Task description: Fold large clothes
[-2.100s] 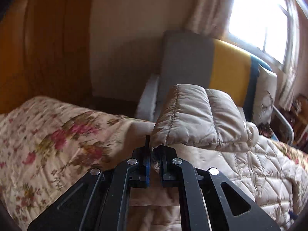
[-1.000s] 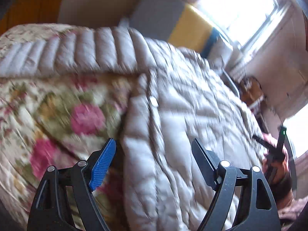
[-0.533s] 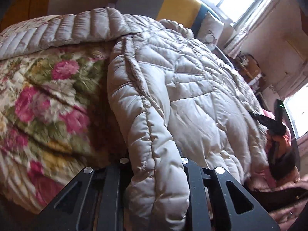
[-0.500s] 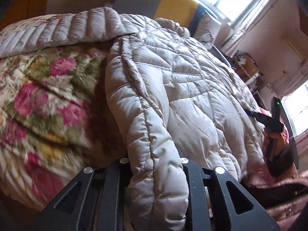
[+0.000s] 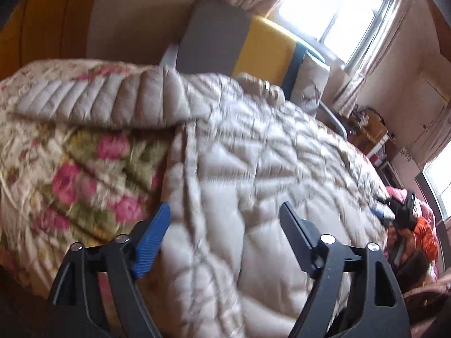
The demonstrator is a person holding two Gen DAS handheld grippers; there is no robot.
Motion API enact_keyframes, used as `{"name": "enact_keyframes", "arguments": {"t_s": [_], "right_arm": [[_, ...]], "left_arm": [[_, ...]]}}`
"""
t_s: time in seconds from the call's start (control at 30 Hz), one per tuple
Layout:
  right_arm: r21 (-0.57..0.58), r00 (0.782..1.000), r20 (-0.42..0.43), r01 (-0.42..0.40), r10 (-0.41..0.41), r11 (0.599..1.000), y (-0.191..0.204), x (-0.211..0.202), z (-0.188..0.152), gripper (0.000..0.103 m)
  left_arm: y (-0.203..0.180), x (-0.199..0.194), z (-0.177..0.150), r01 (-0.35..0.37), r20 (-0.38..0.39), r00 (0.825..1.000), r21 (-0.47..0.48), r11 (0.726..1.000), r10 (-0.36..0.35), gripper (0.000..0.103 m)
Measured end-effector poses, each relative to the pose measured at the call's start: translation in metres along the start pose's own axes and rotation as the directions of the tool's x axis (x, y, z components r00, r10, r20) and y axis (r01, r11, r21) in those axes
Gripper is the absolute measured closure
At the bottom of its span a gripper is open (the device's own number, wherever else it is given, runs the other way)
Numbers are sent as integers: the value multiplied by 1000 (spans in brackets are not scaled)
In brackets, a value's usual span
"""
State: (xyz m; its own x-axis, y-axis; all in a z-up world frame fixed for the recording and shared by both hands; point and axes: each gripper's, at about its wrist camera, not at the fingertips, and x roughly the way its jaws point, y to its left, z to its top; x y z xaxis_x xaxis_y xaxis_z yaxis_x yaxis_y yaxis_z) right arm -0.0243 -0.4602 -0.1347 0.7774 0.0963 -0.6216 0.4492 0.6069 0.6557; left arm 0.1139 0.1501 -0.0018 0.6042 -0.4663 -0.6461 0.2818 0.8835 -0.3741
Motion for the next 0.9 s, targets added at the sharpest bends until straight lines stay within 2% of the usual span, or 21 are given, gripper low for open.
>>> {"name": "enact_keyframes", "arguments": {"t_s": [0.07,0.17,0.3,0.37,0.43,0.5,0.6,0.63,0.67,0.7,0.73,0.8,0.9], "right_arm": [[131,999,32,-4,0,991,-22,-3,8,38],[276,993,114,-58,27,959,-49,-13,17,43],[422,980,200,-68,-20,904,-75,-28,25,51],[483,973,226,-71,-45,873,-86,-37,28,51],[518,964,247,-43,-102,855,-89,-48,29,49],[536,942,291,-17,-166,844,-95,-59,32,35],[536,924,313,18,-219,844,-104,-58,49,33],[528,919,314,41,-239,848,-103,-57,56,36],[509,914,306,79,-266,857,-101,-54,64,48],[479,911,290,128,-294,868,-98,-51,74,70],[450,912,274,159,-305,879,-94,-45,83,78],[412,914,264,182,-308,893,-83,-40,95,88],[309,905,305,200,-297,930,-44,-37,107,91]], "left_arm": [[-8,12,11,5,31,999,-23,1000,-4,16],[-29,47,22,17,6,1000,-63,998,-17,14],[-46,94,31,-12,-30,999,-24,1000,12,14],[-48,109,31,-33,-31,999,2,999,33,14],[-46,124,31,-70,-29,997,28,997,71,14],[-39,137,26,-57,-43,997,17,998,57,14],[-35,142,14,-61,-25,998,47,997,62,12],[-37,141,11,-59,-15,998,67,996,60,10],[-40,141,7,-64,-8,998,90,994,65,7],[-42,141,5,-73,-6,997,106,992,74,5],[-46,143,3,-89,-6,996,125,988,91,4],[-51,146,1,-120,-8,992,151,981,123,4],[-52,149,0,-129,-12,991,156,979,132,4]]}}
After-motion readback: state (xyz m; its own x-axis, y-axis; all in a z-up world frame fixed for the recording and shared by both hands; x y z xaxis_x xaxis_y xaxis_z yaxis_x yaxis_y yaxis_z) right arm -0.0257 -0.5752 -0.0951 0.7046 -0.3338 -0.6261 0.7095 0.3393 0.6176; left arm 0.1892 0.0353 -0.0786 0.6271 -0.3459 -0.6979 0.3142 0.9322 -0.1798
